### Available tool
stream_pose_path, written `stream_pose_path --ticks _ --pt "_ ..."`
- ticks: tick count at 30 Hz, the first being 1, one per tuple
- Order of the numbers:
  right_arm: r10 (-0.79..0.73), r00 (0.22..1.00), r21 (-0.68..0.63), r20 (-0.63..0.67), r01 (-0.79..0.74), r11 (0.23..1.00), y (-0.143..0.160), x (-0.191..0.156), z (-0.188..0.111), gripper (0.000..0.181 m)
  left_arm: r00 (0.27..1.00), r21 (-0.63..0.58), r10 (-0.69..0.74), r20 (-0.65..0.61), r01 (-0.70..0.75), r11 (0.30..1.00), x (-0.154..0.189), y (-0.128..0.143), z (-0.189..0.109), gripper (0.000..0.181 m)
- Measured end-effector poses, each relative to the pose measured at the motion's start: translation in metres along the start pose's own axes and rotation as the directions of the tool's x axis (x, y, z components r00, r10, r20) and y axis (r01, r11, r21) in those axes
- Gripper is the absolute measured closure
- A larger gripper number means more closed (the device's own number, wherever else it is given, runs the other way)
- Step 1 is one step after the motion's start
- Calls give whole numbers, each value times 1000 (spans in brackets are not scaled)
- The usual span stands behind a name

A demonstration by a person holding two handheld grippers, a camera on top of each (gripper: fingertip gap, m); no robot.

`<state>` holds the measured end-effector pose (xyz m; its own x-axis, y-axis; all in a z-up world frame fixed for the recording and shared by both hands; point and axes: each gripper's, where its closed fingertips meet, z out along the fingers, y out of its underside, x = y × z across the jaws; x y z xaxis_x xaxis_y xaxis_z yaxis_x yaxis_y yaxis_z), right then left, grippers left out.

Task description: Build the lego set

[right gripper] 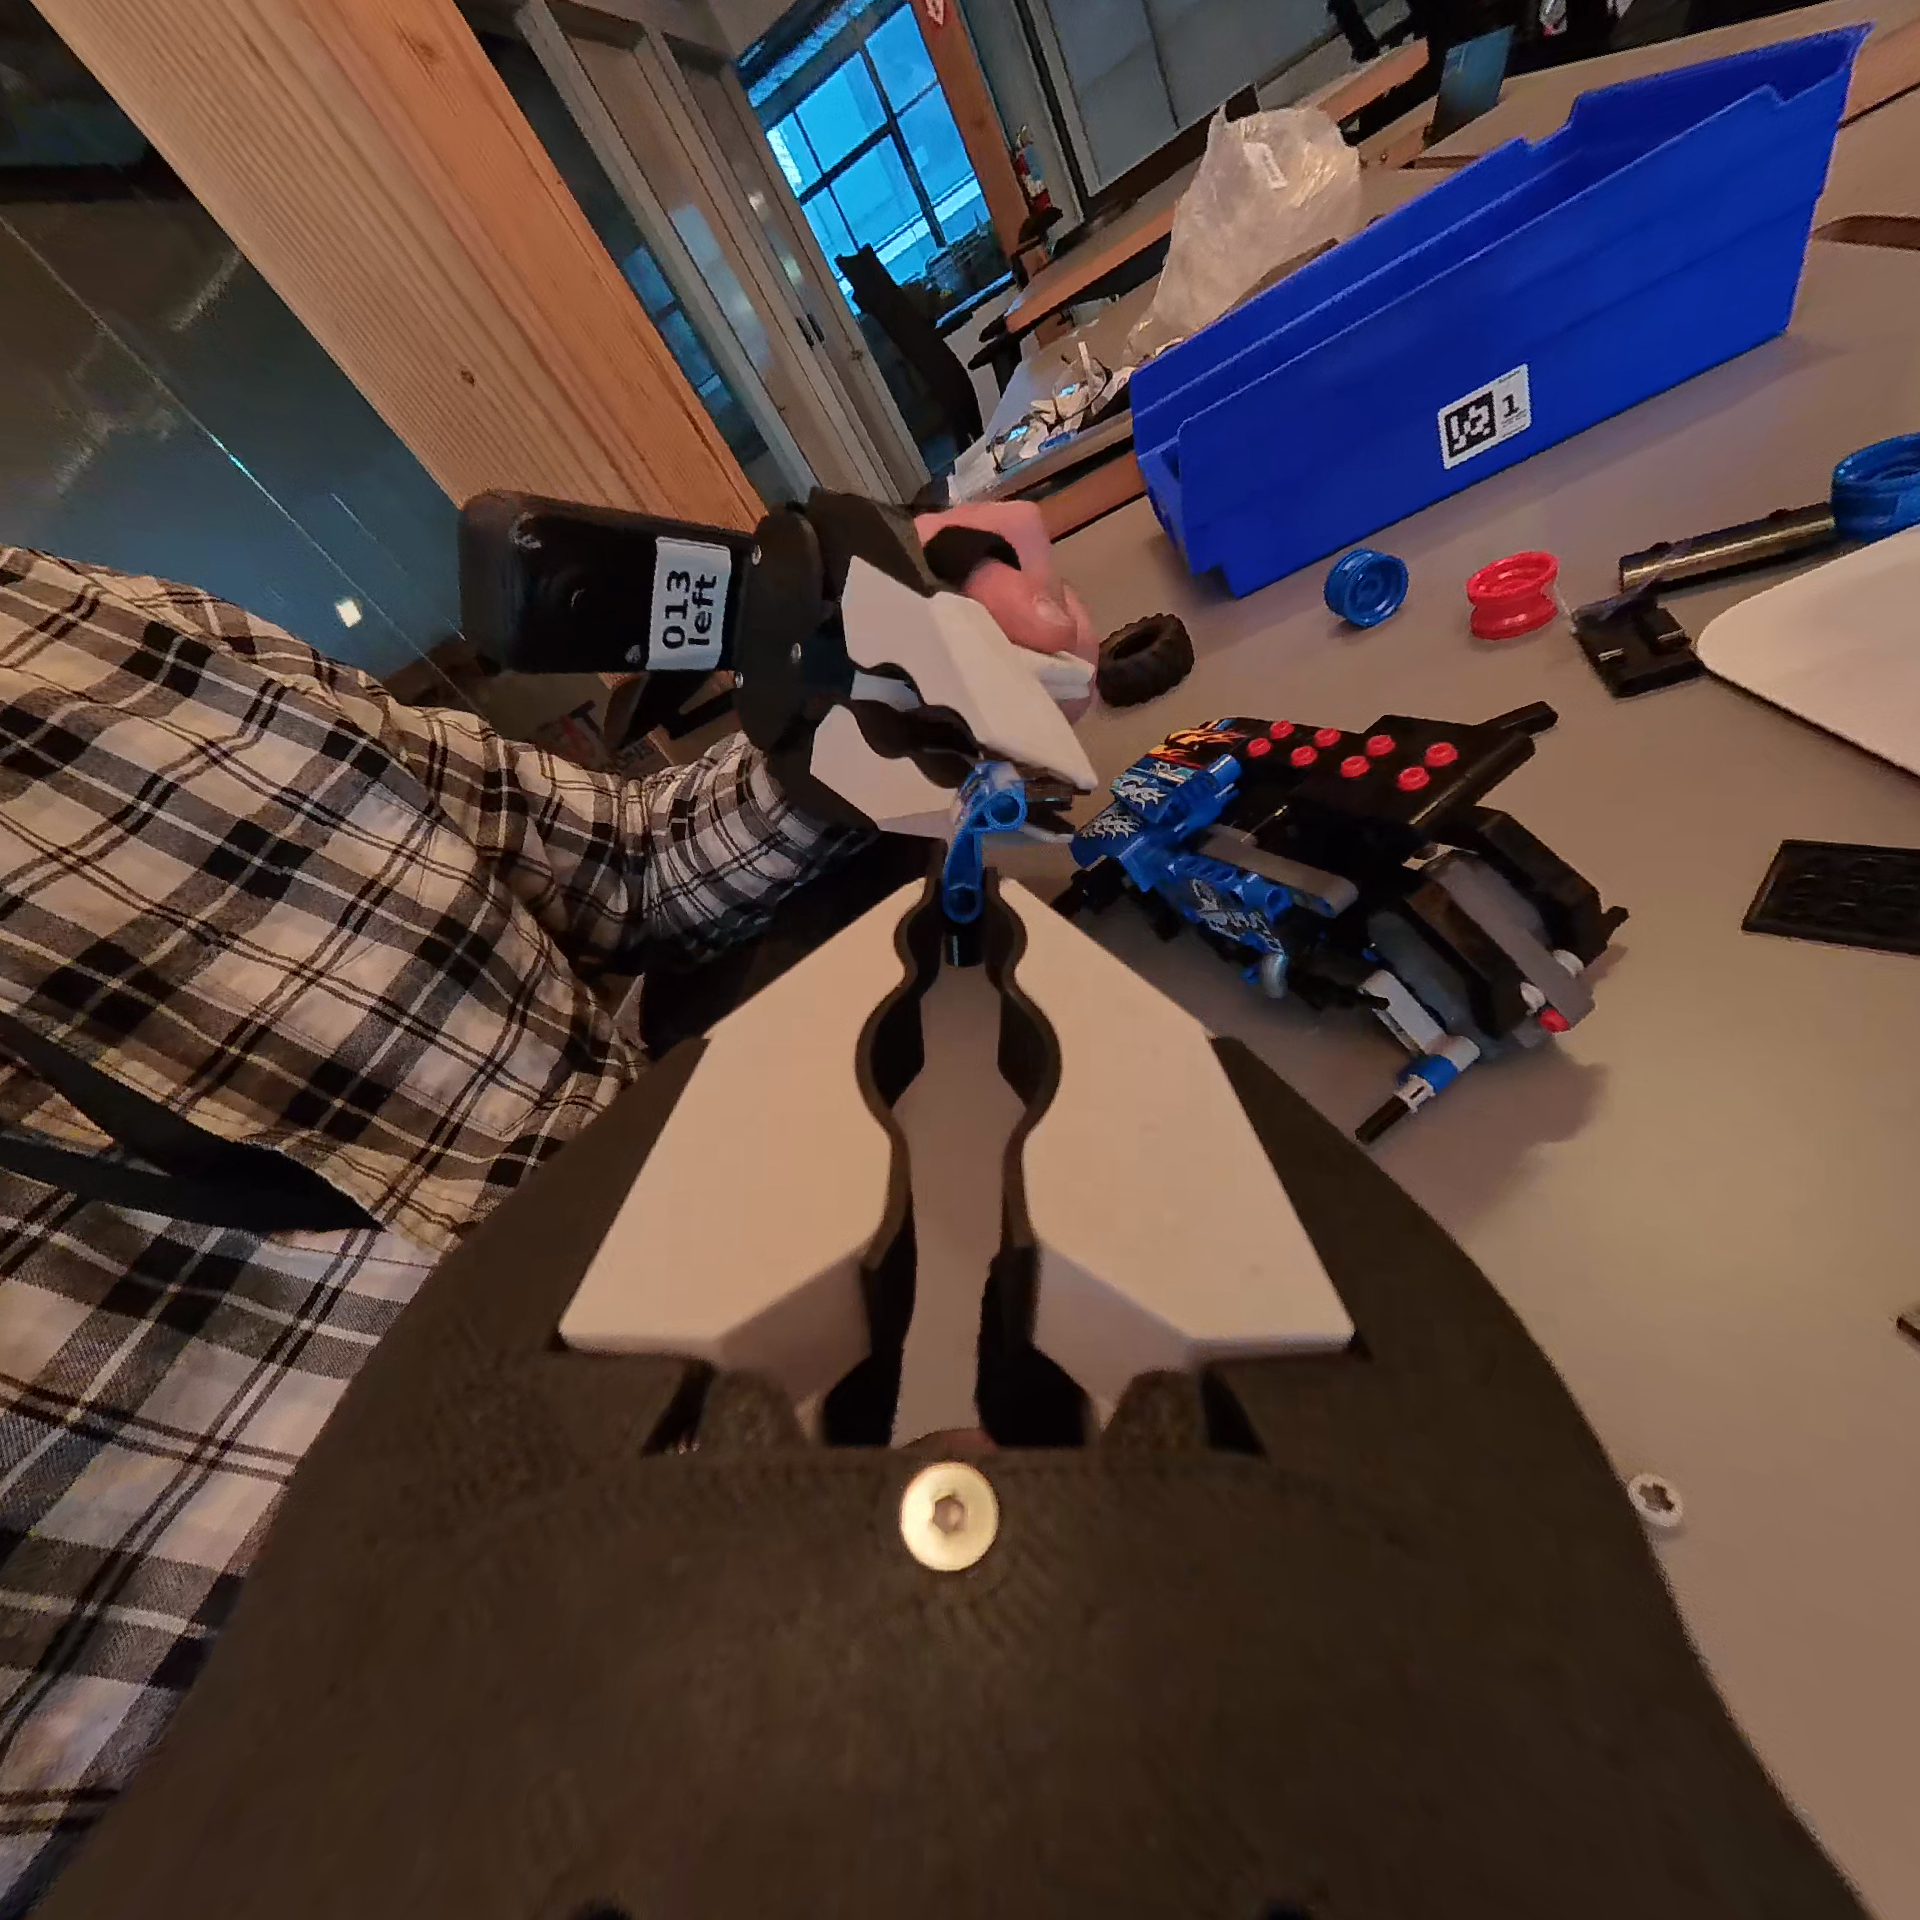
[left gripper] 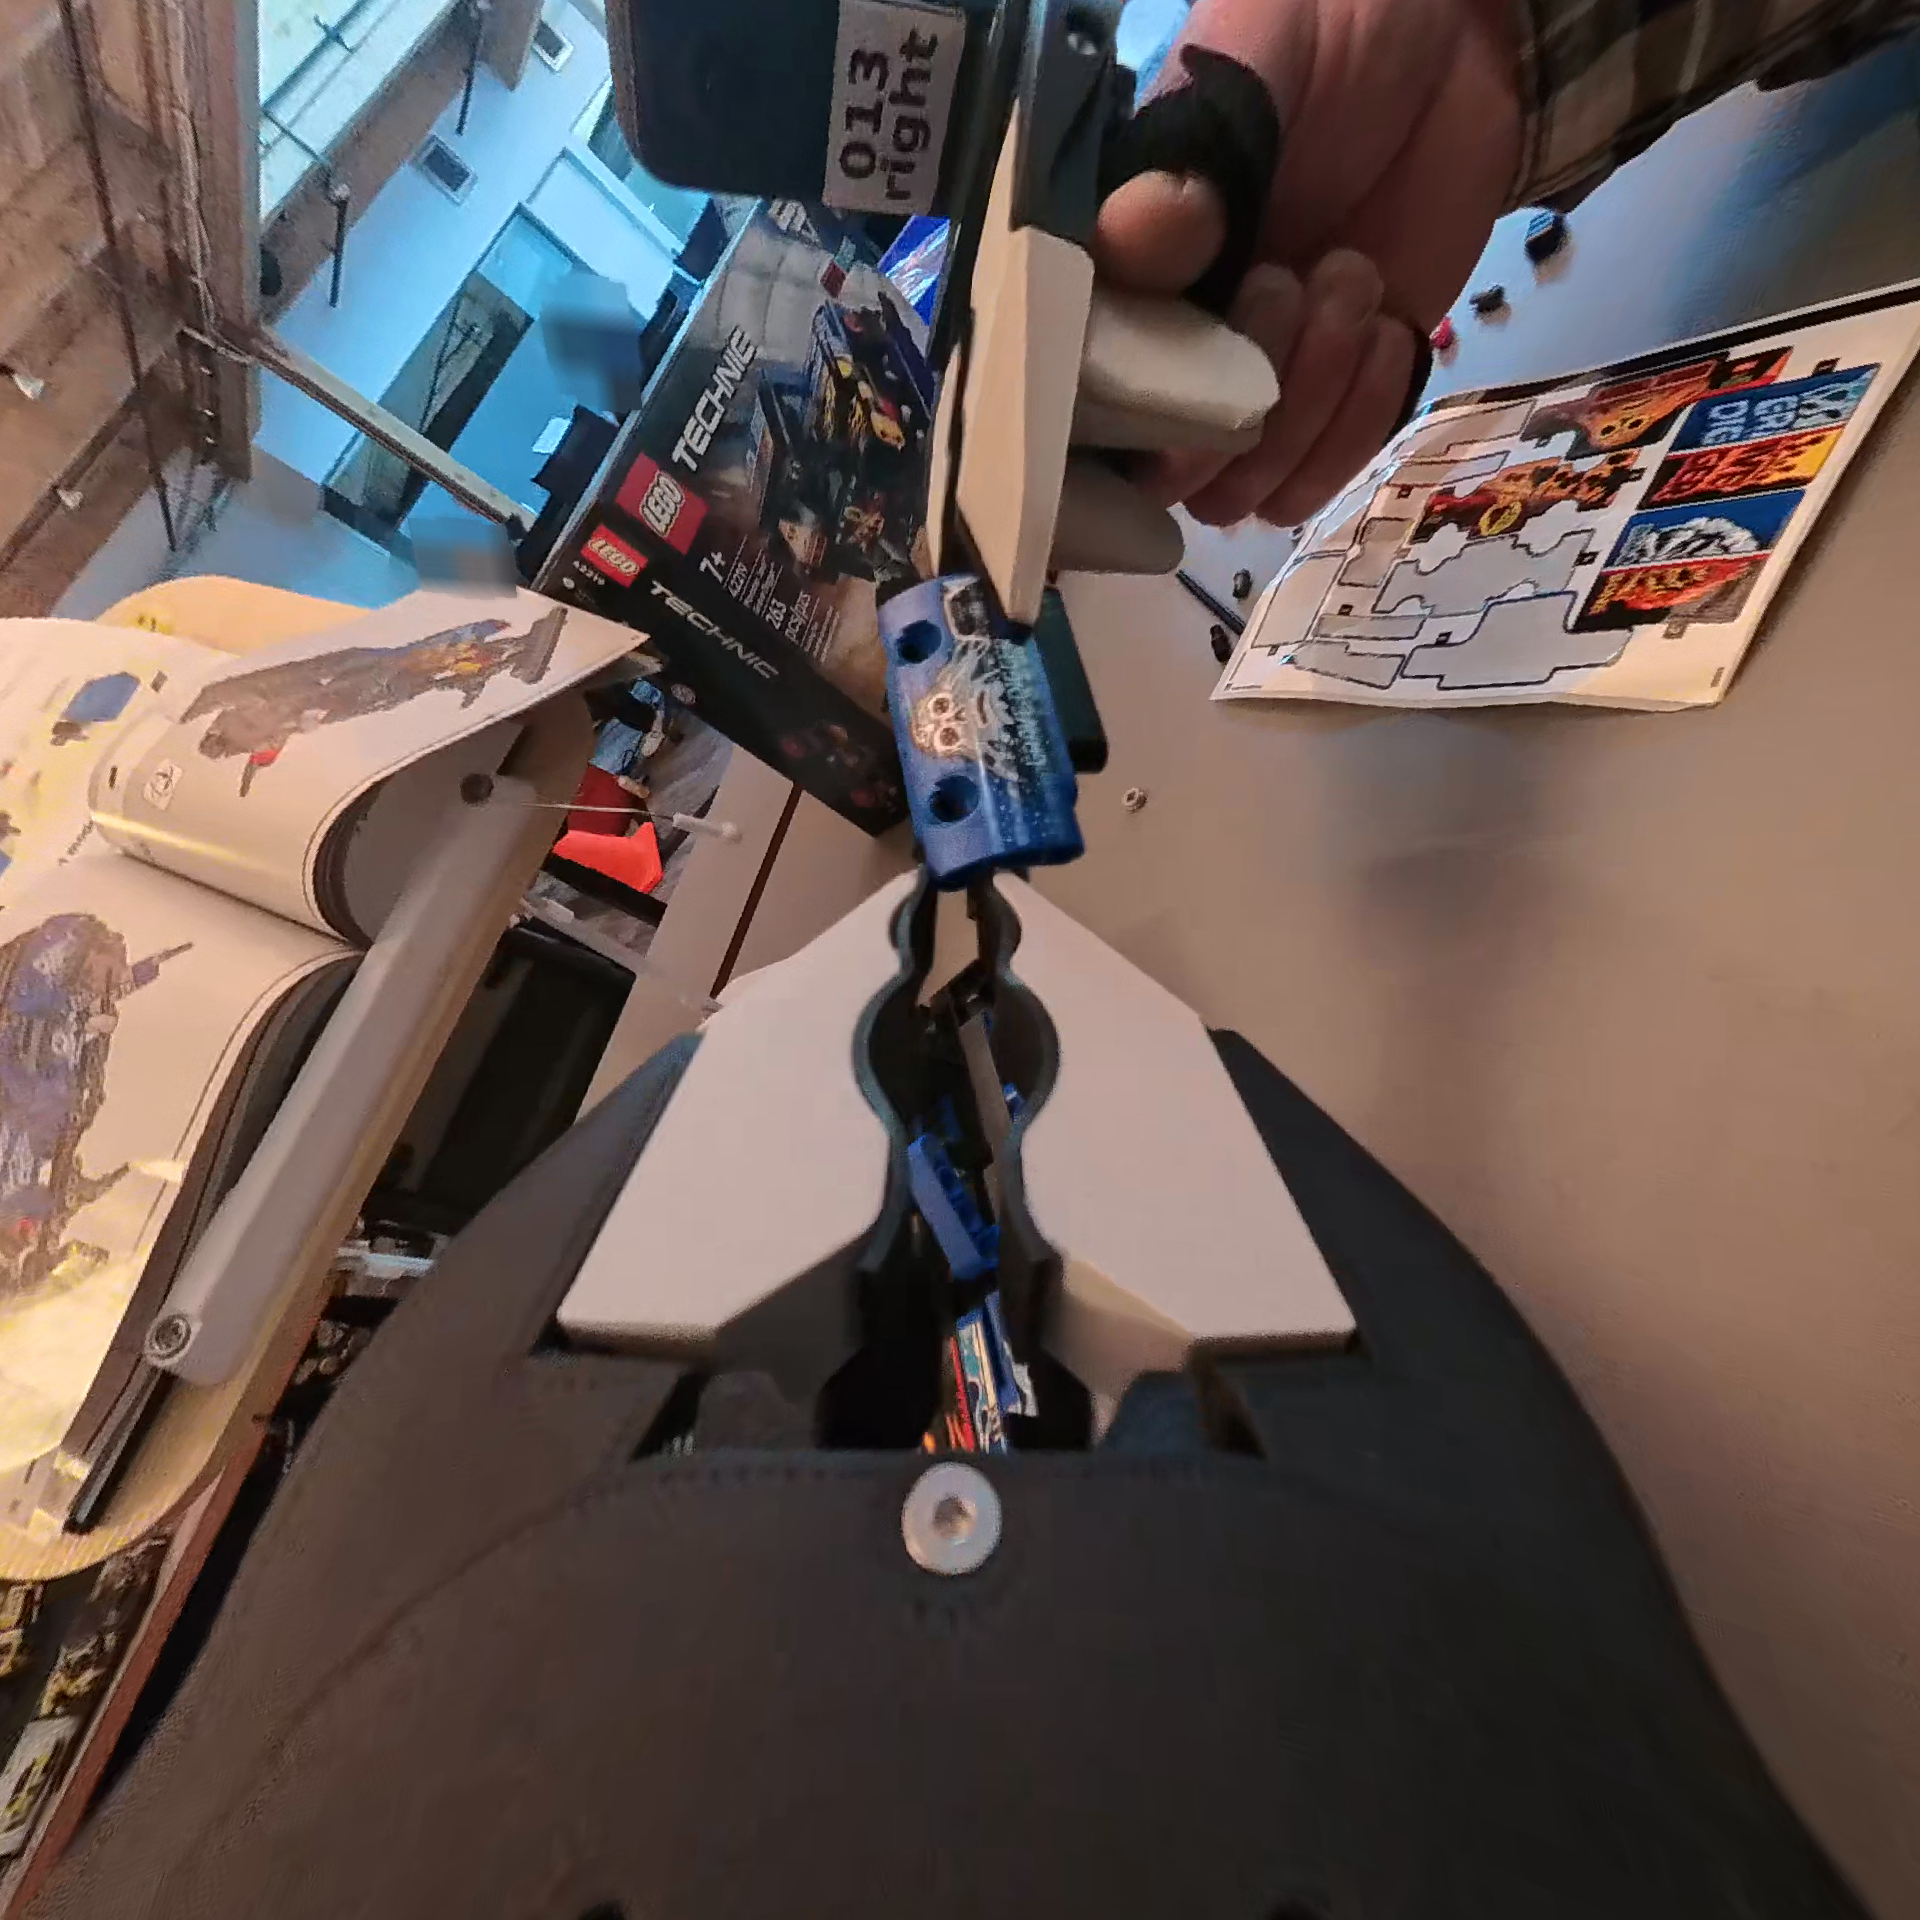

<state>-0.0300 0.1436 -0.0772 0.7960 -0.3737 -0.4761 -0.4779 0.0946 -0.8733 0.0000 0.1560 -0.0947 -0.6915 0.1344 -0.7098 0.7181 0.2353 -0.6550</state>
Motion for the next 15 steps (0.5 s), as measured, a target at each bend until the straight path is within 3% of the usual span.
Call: stream_pose_path --ticks 9,15 --pt "17 1000 0 -25 -17 1000 1 7 -2 174 1000 -11 -10 -8 10 1000 1 2 2 178" --pt "-88 989 -41 -118 84 996 2 10 -2 171 999 -23 -29 -20 29 999 3 3 5 178"
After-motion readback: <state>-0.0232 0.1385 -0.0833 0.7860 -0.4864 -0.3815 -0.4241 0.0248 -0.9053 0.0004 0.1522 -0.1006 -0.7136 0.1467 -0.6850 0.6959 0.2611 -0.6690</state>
